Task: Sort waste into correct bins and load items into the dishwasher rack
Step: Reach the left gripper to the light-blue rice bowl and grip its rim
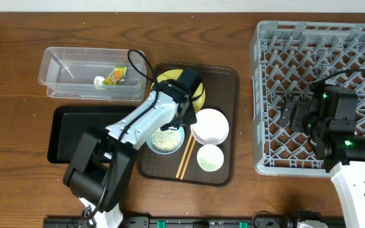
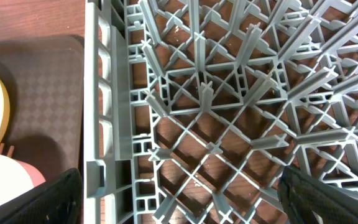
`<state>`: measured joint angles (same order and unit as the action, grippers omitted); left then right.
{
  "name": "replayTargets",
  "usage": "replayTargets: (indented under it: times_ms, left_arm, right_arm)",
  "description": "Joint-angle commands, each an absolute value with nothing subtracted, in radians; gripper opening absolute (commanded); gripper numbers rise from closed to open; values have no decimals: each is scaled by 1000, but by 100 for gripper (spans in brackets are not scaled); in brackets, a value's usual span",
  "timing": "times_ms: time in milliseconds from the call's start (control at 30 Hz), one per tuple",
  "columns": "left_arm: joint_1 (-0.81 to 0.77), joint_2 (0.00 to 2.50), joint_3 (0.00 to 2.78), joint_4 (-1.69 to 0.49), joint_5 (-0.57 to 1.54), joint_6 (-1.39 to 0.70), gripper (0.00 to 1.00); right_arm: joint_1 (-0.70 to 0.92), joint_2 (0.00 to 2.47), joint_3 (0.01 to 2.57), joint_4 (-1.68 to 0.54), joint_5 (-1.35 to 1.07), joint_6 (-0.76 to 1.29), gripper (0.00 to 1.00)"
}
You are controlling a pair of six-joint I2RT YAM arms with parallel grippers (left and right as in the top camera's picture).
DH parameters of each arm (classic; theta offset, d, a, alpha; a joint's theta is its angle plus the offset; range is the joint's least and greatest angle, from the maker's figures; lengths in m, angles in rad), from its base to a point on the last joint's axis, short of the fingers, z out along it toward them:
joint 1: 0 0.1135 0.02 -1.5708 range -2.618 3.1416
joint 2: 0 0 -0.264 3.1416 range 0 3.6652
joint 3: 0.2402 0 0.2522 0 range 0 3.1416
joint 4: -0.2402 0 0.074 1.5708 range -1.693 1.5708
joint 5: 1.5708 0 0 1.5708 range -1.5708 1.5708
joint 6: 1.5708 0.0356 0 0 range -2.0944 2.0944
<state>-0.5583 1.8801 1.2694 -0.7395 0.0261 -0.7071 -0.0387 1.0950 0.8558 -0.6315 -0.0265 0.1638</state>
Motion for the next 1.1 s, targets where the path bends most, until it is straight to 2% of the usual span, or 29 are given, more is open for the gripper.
replayTargets:
  times_ms: [0,100,367,567,667,767,1067]
  left_arm:
    - [-574,1914,1264,-743,14,-716,63]
    - [-584,1915,1264,-741,14,-716,58]
    - [-585,1915,1264,-753,14,-715,31]
    - [-585,1915,1264,-785,14,-715,25]
    - [-585,1915,1264,-799,14,-715,19]
    - [-585,1915,1264,-810,15,-715,8]
    - [-585,1885,1273,-840,15,-708,6]
  right_arm:
    - [-28,1091,875,-633,-27,160,99]
    - [-28,1091,875,-633,-27,160,99]
    - [-28,1091,875,-633,-27,160,99]
    - [-28,1091,875,-633,-27,160,99]
    - [-28,1091,875,-632,-27,160,99]
    - [-28,1091,875,-632,-27,160,99]
    - [-28,1091,875,-633,-27,160,99]
